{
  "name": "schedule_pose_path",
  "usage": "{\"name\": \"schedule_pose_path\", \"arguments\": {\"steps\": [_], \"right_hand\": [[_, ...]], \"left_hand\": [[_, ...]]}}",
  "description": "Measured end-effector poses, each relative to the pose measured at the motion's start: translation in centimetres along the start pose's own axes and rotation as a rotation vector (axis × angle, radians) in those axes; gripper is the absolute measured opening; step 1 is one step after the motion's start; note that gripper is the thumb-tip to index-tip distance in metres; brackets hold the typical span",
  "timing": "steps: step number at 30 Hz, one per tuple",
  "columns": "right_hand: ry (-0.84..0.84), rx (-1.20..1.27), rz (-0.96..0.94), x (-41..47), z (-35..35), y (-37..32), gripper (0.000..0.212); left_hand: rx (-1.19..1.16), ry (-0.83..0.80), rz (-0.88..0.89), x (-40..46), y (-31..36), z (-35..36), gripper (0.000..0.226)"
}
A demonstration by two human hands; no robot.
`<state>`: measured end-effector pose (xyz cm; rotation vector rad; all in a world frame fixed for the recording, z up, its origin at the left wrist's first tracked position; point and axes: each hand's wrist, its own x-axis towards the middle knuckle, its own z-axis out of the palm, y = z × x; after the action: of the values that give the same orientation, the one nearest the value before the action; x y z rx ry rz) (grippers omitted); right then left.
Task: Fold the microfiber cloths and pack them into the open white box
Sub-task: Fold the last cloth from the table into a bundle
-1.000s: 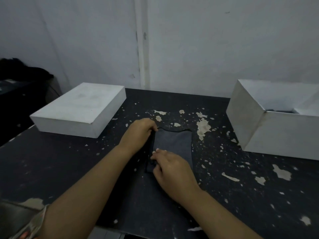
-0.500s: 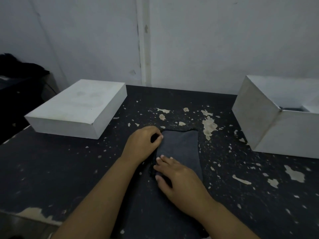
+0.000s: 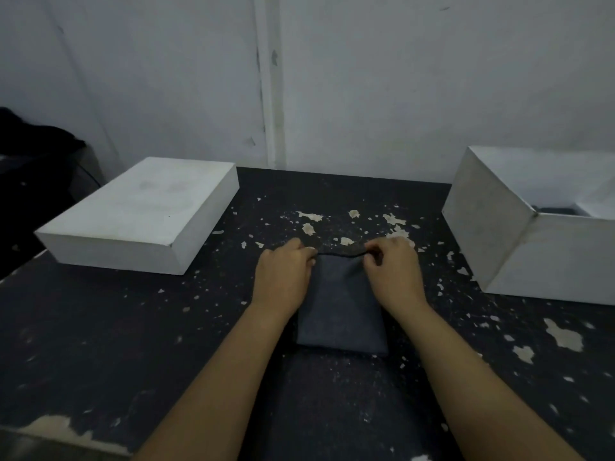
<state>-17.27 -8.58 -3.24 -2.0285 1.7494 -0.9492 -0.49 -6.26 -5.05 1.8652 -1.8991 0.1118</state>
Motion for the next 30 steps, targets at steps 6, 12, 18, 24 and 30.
{"name": "schedule_pose_path", "arguments": {"steps": [6,12,18,24,30], "right_hand": [[-0.167,-0.224,0.082,0.7,1.0,0.8,0.037],[-0.329,-0.307,0.062,3.2,0.0,0.1,0.018],[-0.309,-0.238,-0.017,4.1,-1.9,-1.1,0.015],[-0.118,0.013,-0.090,3.4,-4.6,-1.7,0.021],[-0.085,0.074,-0.202,0.0,-6.2,-0.1,0.019]], "left_hand": [[-0.062,-0.110,0.039,0.5,-0.5,0.7,0.034],[0.026,-0.277,0.020,2.1,-0.2,0.2,0.025],[0.101,-0.394,-0.005,3.5,0.0,-0.9,0.037],[0.019,-0.135,0.062,3.3,0.0,-4.0,0.023],[-0.216,0.035,0.133,0.2,1.0,-5.7,0.018]]}}
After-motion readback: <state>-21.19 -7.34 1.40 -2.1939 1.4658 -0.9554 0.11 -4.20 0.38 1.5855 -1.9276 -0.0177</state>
